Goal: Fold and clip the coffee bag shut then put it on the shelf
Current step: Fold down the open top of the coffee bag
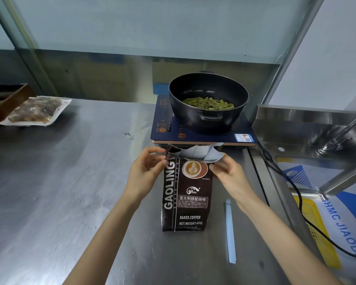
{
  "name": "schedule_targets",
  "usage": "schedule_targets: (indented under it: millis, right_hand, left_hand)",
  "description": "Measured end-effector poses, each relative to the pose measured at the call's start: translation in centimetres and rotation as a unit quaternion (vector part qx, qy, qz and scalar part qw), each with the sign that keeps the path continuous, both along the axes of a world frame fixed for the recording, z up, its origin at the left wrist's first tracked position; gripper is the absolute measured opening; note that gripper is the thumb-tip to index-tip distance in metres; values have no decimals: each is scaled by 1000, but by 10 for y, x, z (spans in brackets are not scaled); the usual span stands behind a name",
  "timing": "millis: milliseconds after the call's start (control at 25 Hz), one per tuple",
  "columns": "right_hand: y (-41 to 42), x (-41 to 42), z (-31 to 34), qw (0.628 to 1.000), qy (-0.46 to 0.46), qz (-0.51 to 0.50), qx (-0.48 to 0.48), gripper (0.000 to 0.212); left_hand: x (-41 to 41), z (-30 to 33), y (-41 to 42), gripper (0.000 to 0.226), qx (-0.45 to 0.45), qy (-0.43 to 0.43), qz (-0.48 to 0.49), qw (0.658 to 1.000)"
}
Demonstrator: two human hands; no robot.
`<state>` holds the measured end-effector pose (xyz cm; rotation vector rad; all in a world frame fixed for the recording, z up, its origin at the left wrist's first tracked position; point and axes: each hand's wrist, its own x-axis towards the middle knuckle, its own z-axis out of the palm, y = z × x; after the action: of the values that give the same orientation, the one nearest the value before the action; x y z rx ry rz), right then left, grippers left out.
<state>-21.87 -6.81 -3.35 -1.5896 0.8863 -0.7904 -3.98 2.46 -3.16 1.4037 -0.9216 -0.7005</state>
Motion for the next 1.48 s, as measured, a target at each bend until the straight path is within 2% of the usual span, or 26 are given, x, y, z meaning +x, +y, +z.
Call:
schedule_targets:
  millis: [280,560,800,1040,1320,1480]
  right_hand:
    - [-1,-7,1,997,-66,8,43,37]
    - [-2,-10,1,996,-56,9,72,33]
    - [0,-17,-2,994,-54,50,75,21]
    - [3,-20,-8,992,-4,74,97,46]
    - [6,-16,-17,997,6,21,74,35]
    - [9,-16,-18,998,0,-4,63,34]
  left_hand:
    - [-3,2,1,26,11,-29,-18,999]
    - [-3,3,3,30,41,-18,-26,999]
    - [-6,4,6,12,50,-9,-88,995]
    - [-7,-1,6,29,50,-3,-122,991]
    - [-4,-10,7,48,74,-23,-120,990]
    - [-4,-16,4,40,104,-11,-115,988]
